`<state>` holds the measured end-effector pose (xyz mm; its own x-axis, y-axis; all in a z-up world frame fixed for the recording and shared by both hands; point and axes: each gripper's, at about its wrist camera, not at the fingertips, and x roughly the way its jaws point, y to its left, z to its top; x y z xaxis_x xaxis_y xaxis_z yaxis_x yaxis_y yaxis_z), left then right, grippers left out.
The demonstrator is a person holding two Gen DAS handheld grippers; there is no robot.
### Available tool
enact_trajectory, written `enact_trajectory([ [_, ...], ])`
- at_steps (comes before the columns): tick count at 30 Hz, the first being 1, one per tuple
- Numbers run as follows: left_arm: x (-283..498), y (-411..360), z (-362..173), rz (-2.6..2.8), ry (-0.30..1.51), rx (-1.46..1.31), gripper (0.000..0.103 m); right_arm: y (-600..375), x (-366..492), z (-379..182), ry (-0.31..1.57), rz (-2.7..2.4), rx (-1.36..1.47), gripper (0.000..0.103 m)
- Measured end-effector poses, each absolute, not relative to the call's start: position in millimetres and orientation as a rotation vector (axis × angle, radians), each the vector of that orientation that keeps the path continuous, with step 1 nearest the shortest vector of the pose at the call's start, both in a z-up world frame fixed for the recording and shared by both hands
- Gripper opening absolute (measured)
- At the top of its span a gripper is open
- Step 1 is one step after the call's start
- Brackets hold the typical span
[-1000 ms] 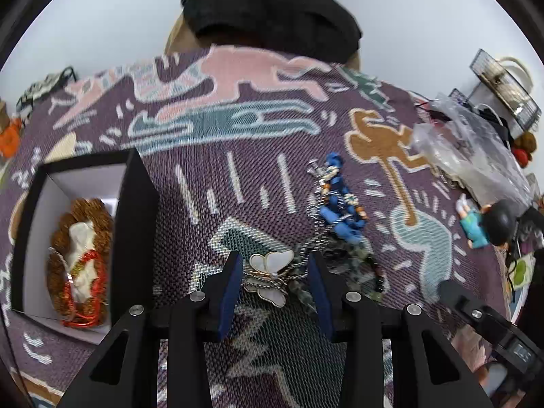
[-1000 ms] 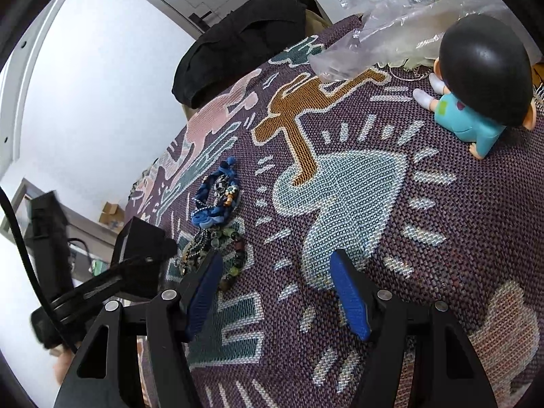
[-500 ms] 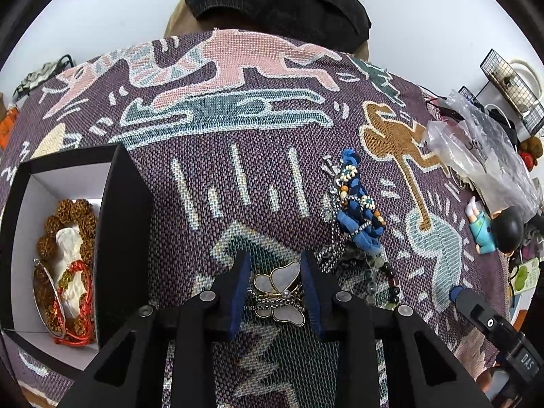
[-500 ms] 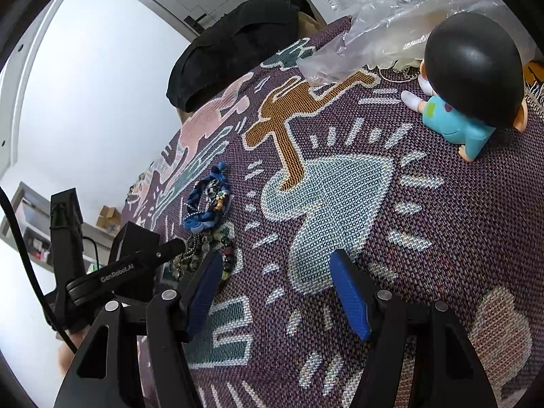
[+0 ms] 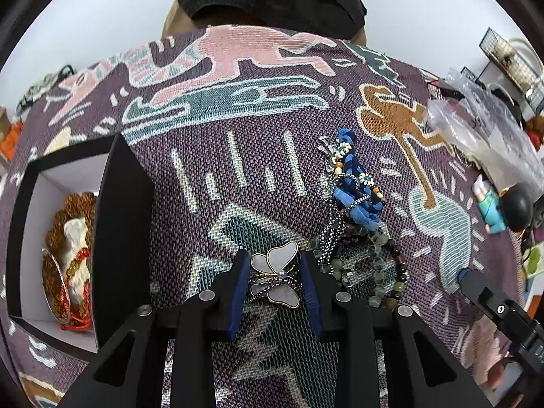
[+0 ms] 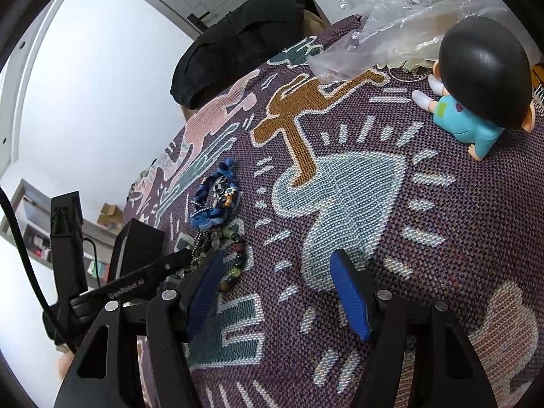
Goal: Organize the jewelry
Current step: 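Grasp the white butterfly pendant with the left tool and lift it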
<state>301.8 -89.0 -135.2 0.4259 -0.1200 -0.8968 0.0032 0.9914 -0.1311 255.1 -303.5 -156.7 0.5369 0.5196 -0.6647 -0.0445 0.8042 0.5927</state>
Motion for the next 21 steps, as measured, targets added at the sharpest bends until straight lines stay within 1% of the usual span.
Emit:
enact_trajectory([
  [1,302.1,-89.0,-135.2,-0.073,1.125,-0.111,0.029,-302.0,255.0,-156.7,0.955,0.359,0.556,0.066],
  [7,300.1,-77.3,-128.5,-0.145,1.102,-0.218,0.029,-299.9,253.9,-155.7,0.956,0.356,0.544,0.066],
  [16,283.3,-64.6,-76.9,-0.170,0.934,-0.248,0.029,-278.1,259.8,-155.8,0.985,0.384,0.469,0.065],
  [17,281.0,-63.6,-72.3,-0.170,0.918,-0.245,0.029,-272.2,261.0,-156.4,0.990,0.391,0.449,0.064],
  [19,275.0,-60.5,-62.9,-0.167,0.886,-0.242,0.029,-263.2,262.8,-156.6,0.992,0.394,0.415,0.056],
  [20,272.7,-59.0,-59.7,-0.166,0.874,-0.242,0.029,-258.5,264.2,-156.4,0.995,0.393,0.397,0.049],
  [21,270.2,-57.2,-56.8,-0.164,0.863,-0.243,0.029,-253.8,266.0,-156.3,1.000,0.388,0.377,0.045],
])
